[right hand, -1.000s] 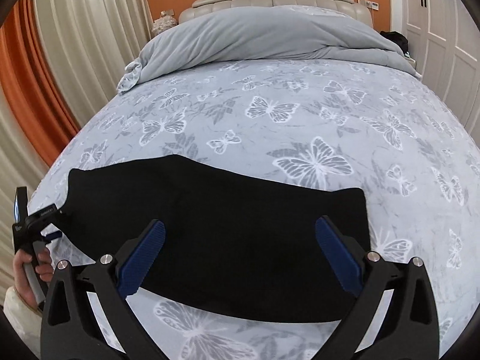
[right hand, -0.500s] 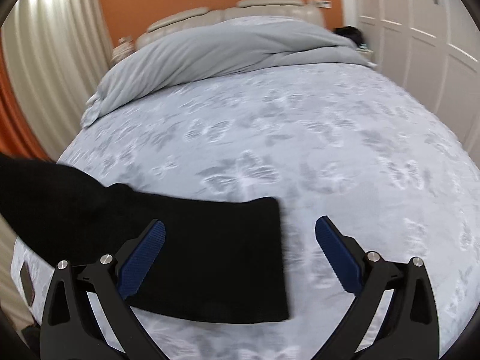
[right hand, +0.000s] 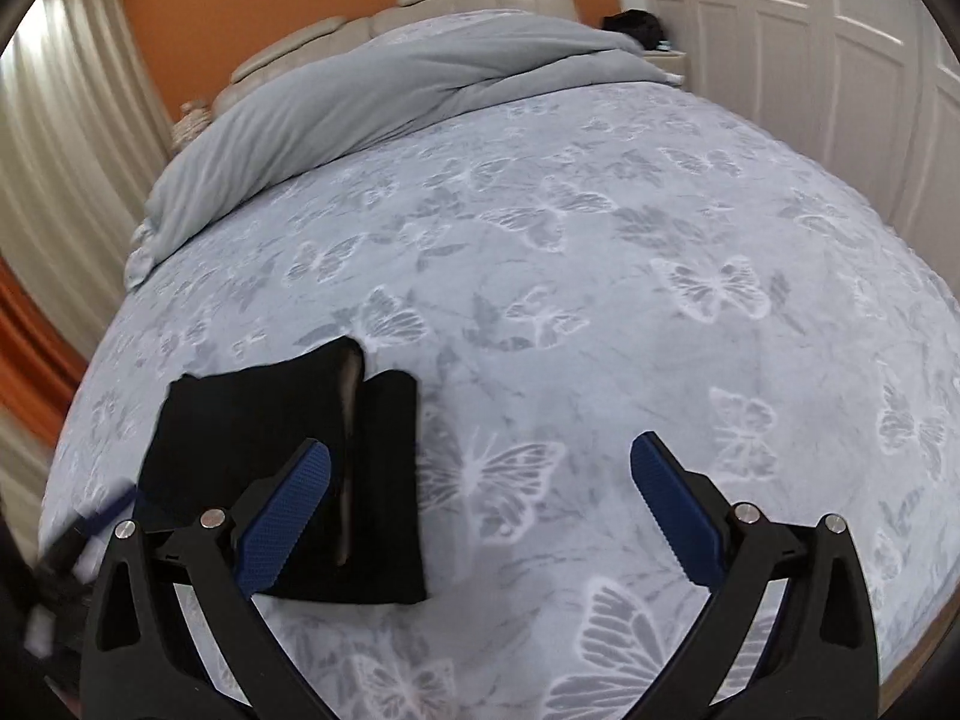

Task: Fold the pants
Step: 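Release the pants and open both grippers above the folded bundle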

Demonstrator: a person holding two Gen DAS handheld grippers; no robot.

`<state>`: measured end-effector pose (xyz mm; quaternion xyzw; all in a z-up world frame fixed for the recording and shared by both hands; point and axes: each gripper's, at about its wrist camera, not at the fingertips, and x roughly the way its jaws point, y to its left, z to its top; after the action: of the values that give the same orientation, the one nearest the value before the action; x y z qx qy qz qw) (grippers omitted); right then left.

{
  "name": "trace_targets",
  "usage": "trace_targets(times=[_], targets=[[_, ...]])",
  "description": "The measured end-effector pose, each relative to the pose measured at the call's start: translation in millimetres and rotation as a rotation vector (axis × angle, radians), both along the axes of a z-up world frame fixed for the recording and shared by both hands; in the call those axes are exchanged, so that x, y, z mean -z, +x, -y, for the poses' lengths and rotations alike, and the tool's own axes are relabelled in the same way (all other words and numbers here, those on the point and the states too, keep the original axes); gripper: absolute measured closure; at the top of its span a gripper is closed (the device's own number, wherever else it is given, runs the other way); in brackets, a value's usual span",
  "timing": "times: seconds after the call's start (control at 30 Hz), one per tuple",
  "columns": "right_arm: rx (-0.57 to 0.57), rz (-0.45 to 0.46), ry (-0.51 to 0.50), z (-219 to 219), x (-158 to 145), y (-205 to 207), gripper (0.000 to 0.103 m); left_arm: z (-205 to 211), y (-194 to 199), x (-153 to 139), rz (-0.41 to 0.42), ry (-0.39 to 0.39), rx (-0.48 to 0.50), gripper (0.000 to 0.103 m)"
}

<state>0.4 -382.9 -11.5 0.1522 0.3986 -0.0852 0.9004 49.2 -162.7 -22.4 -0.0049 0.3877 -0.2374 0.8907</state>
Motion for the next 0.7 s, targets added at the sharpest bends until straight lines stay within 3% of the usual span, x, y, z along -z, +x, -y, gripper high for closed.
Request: trace_targets(times=[0.03, 0.1, 0.17, 0.23, 0.33, 0.47, 0.5, 0.57, 0.6, 0.67, 0.7], targets=[[-0.026, -0.001, 0.013, -4.9, 0.8, 1.9, 0.005, -12.5, -2.9, -10.6, 0.032, -0.016, -0.009, 0.018], [-0.08, -0.004, 0.052, -17.1, 4.1, 6.0, 0.005, -34.2, -9.6, -33.9, 0.127, -0.007, -0.047, 0.016], [-0.133, -0.014, 0.093, -32.0, 8.6, 11.1, 0.005, -55.6, -13.9, -46.9, 0.217, 0.068, -0.103, 0.016], [-0.193, -0.037, 0.151, -50.7, 18.3, 21.0, 0.005, -74.1, -12.8, -45.8, 0.242, 0.118, -0.148, 0.016], [-0.227, -0.102, 0.16, -74.0, 37.6, 39.4, 0.005, -107.7, -3.7, -24.2, 0.165, 0.09, -0.209, 0.016], [-0.207, -0.181, 0.134, -86.8, 63.8, 59.1, 0.008, -143.0, 18.4, 12.6, -0.029, 0.011, -0.264, 0.016], [-0.205, -0.201, 0.154, -87.7, 73.6, 64.6, 0.028, -148.5, 21.3, 15.6, -0.056, 0.004, -0.266, 0.016], [-0.204, -0.239, 0.161, -91.2, 86.9, 72.6, 0.055, -156.0, 23.2, 17.6, -0.053, 0.0, -0.274, 0.016], [-0.195, -0.229, 0.151, -93.8, 87.8, 75.1, 0.08, -157.1, 22.1, 16.9, -0.036, 0.011, -0.283, 0.016], [-0.223, -0.174, 0.189, -100.5, 70.3, 76.2, 0.08, -159.0, 20.2, 12.0, -0.002, 0.041, -0.29, 0.016], [-0.265, -0.098, 0.229, -108.6, 45.8, 73.6, 0.081, -159.1, 19.3, 9.8, 0.006, 0.046, -0.287, 0.016]])
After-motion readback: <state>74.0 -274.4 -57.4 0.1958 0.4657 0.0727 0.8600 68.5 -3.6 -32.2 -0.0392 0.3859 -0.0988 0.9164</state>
